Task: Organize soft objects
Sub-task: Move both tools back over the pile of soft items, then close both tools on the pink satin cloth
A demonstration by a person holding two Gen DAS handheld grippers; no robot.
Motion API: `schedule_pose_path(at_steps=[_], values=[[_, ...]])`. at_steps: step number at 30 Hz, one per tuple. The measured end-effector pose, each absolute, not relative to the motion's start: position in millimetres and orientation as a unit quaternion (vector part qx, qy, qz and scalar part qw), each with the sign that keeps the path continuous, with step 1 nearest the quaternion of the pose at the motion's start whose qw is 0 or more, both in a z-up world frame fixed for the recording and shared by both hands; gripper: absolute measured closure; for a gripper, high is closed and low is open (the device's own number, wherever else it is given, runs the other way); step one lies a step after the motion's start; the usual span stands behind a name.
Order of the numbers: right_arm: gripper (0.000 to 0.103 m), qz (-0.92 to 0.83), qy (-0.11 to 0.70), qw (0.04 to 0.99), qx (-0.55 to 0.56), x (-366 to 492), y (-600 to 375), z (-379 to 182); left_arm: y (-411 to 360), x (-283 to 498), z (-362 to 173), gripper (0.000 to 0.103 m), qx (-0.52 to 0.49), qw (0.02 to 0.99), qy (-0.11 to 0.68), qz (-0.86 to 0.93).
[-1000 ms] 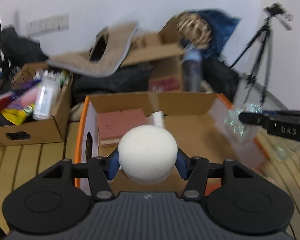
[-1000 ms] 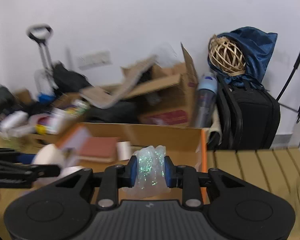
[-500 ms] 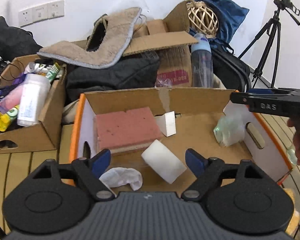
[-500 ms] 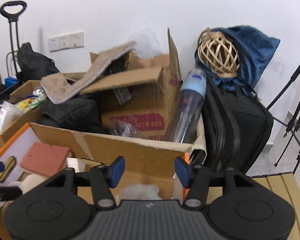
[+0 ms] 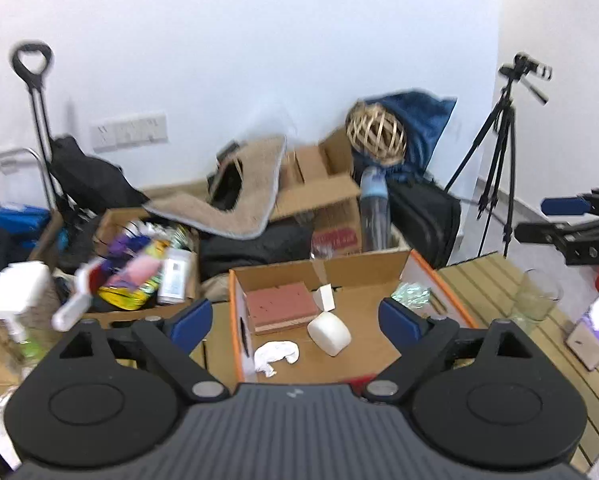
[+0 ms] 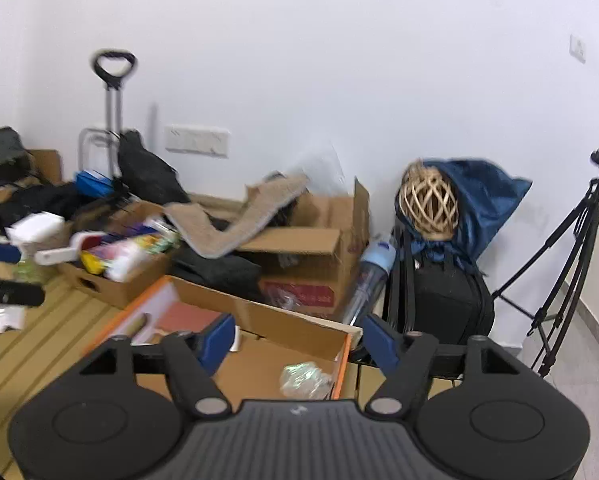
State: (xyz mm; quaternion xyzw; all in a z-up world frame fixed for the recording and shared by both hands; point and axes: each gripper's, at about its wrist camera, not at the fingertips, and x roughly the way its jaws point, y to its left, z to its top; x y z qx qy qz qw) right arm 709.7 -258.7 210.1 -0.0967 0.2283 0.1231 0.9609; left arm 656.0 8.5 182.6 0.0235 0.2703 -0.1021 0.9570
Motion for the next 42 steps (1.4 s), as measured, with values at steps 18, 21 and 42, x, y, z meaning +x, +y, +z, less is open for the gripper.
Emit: schedule_pose_path(at_steps=[18, 21, 42], values=[[0.014, 0.203, 0.087, 0.966, -0.137, 350.7, -235.1, 140.4, 29.3, 302.5, 124.8, 0.000, 0.059, 0.994, 0.063, -0.059], [0.014, 0.193, 0.089, 0.971, -0.108, 308.9, -232.4, 110.6, 29.3, 261.7, 99.8, 0.000, 0.044, 0.994, 0.079, -0.054], [0.005, 0.175, 0.179, 0.968, -0.033, 306.2, -213.2, 13.5, 28.1, 306.7, 27.8, 0.000, -0.018, 0.983, 0.175, -0.047]])
